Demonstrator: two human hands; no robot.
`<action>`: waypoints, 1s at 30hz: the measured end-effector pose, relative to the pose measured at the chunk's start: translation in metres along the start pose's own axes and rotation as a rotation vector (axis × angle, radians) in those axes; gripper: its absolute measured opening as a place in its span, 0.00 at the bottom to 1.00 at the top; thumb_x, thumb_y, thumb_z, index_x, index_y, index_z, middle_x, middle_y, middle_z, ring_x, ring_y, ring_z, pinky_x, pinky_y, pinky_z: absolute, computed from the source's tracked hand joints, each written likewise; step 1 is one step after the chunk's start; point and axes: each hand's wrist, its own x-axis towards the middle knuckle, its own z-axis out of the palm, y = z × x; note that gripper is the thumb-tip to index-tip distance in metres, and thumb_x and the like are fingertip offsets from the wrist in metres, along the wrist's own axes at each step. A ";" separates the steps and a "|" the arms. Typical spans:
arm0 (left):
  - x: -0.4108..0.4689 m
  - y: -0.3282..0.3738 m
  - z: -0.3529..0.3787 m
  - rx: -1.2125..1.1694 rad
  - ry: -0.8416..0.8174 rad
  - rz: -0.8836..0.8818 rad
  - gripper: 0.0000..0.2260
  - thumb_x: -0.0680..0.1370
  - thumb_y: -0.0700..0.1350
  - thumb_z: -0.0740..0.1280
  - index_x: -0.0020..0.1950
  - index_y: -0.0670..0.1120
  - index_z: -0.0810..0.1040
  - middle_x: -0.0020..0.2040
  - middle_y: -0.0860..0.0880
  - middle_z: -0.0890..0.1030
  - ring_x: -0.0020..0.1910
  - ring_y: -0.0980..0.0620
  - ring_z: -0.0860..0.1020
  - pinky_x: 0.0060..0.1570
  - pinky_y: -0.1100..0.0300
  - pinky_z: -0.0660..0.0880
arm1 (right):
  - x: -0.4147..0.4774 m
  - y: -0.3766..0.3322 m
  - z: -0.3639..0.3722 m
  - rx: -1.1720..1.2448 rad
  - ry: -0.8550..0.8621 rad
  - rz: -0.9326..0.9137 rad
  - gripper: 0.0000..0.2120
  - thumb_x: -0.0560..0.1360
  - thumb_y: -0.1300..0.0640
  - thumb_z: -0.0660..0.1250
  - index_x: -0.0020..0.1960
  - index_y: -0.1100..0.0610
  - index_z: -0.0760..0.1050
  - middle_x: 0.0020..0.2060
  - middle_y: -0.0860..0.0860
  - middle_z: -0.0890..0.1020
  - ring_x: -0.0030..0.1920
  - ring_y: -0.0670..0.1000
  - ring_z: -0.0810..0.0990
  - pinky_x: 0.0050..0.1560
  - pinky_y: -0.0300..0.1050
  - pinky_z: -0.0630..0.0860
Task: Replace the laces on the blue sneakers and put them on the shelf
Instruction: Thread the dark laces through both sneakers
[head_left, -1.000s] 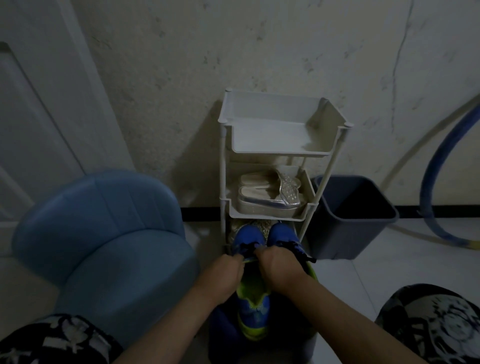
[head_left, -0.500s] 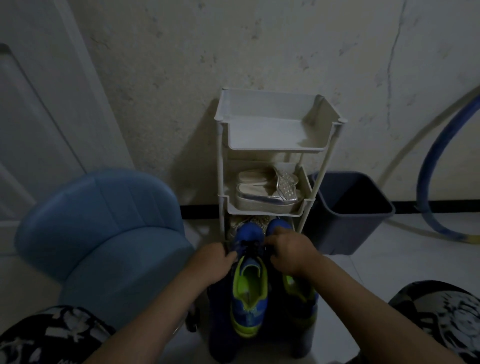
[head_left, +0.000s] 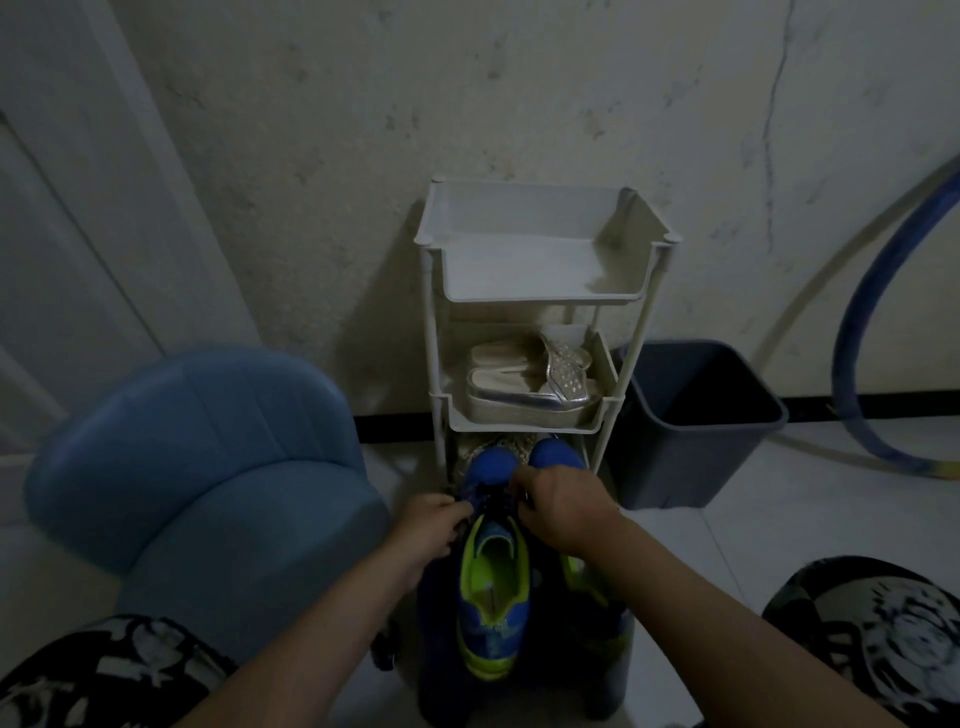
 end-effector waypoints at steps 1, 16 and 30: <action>0.000 0.004 -0.001 -0.056 -0.014 -0.006 0.06 0.78 0.42 0.68 0.40 0.47 0.77 0.36 0.48 0.78 0.33 0.54 0.73 0.33 0.63 0.69 | 0.001 0.002 0.002 0.062 -0.002 0.009 0.10 0.76 0.49 0.61 0.55 0.49 0.74 0.47 0.54 0.82 0.48 0.58 0.81 0.45 0.51 0.78; 0.005 0.061 -0.004 -0.242 -0.068 0.149 0.07 0.83 0.42 0.61 0.50 0.43 0.77 0.38 0.46 0.78 0.32 0.53 0.74 0.39 0.56 0.78 | 0.017 -0.002 -0.051 1.614 0.094 0.252 0.12 0.77 0.66 0.67 0.60 0.57 0.78 0.50 0.55 0.86 0.41 0.46 0.83 0.41 0.37 0.77; 0.008 0.074 0.010 0.319 -0.348 0.352 0.07 0.76 0.35 0.69 0.52 0.43 0.79 0.40 0.43 0.79 0.25 0.57 0.74 0.26 0.65 0.70 | 0.026 -0.001 -0.036 0.827 0.293 0.055 0.12 0.78 0.66 0.66 0.59 0.59 0.81 0.48 0.48 0.84 0.46 0.38 0.81 0.48 0.25 0.74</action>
